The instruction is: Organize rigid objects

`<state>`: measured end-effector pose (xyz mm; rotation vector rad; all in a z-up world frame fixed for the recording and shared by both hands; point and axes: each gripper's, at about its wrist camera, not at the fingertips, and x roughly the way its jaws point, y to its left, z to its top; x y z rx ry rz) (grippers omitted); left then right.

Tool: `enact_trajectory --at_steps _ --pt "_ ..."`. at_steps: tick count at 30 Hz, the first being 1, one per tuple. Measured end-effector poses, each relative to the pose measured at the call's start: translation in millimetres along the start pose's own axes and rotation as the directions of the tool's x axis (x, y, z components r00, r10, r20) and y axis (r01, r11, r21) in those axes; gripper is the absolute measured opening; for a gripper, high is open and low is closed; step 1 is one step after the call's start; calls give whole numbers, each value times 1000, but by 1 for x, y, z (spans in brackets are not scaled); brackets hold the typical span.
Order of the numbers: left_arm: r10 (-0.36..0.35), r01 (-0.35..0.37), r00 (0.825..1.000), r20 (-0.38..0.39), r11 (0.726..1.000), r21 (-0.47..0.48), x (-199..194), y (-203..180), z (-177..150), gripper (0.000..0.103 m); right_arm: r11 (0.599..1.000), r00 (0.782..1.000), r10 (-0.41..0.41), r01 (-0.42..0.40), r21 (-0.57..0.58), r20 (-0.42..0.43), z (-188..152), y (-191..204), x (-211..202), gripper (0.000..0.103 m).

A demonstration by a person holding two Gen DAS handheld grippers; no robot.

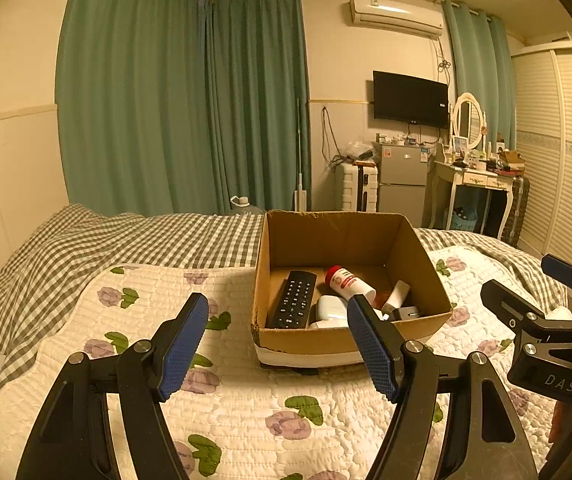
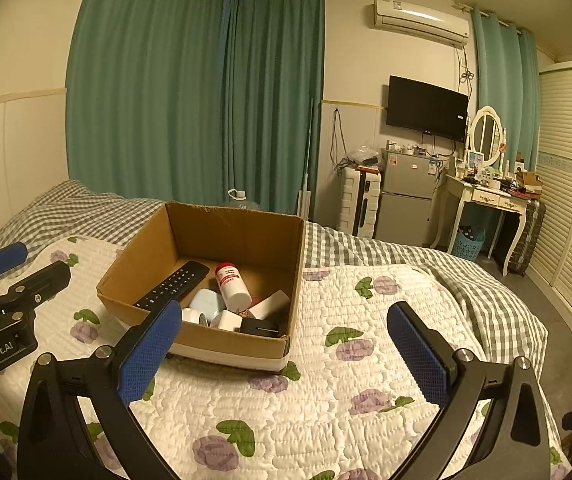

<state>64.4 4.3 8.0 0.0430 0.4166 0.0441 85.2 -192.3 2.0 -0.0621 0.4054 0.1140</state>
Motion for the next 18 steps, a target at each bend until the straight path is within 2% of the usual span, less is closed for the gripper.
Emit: enact_trajectory --at_steps 18 --pt "0 0 1000 2 1000 4 0 0 -2 75 1000 1000 -4 4 -6 -12 -2 0 1 103"
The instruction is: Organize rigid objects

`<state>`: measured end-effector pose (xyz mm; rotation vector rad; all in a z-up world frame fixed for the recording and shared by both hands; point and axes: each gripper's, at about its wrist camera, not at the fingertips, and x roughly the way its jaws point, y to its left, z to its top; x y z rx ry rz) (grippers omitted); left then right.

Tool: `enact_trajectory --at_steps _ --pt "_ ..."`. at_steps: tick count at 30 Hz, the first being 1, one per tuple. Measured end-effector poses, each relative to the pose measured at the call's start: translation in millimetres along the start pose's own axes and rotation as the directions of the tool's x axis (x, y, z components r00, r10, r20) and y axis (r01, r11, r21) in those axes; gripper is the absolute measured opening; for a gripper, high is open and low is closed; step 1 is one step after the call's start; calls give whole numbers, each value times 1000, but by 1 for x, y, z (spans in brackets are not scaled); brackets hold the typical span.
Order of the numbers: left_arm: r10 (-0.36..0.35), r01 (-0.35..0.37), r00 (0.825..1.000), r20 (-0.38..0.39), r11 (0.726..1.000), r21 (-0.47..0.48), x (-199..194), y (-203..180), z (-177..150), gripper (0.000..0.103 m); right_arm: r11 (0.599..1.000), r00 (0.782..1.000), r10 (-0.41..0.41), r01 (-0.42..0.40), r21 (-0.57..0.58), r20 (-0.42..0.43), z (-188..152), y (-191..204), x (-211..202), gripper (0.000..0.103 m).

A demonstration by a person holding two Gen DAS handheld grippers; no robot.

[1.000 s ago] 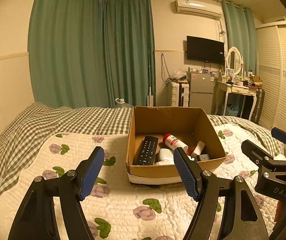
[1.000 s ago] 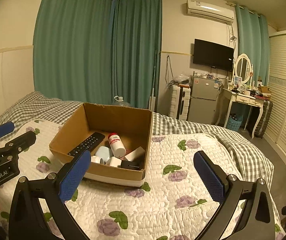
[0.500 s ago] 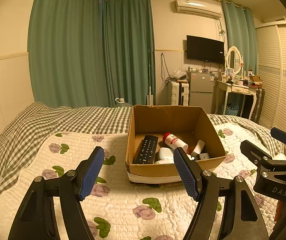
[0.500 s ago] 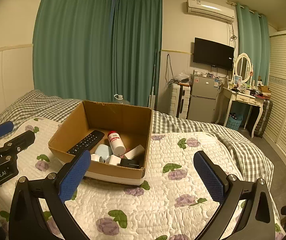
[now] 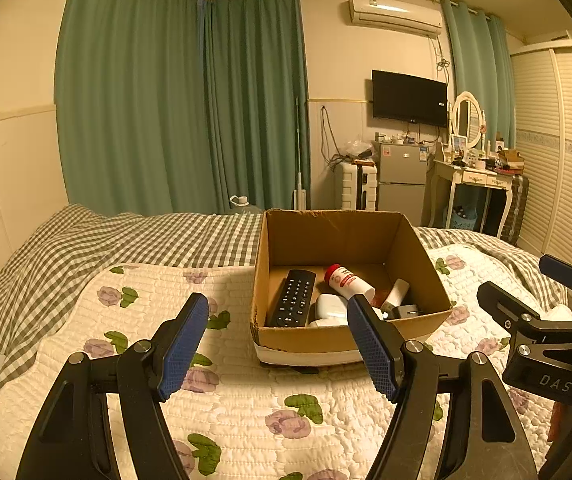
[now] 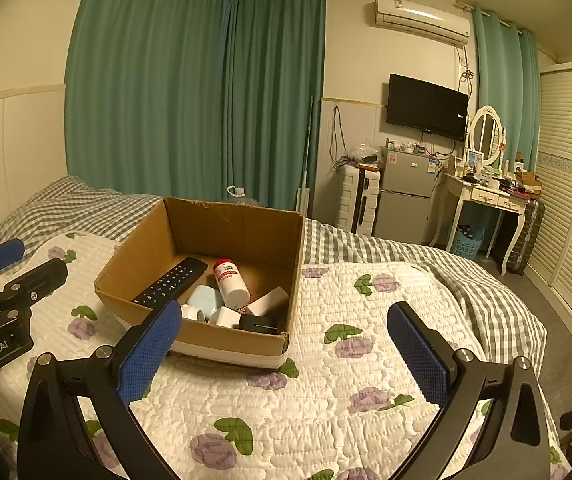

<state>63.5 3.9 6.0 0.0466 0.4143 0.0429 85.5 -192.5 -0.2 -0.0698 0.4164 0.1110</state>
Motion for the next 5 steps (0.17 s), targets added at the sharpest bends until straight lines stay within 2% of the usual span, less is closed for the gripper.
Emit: enact_trajectory --at_steps 5 --pt "0 0 1000 5 1000 3 0 1 -2 75 1000 1000 -1 1 -1 -3 -1 0 1 103"
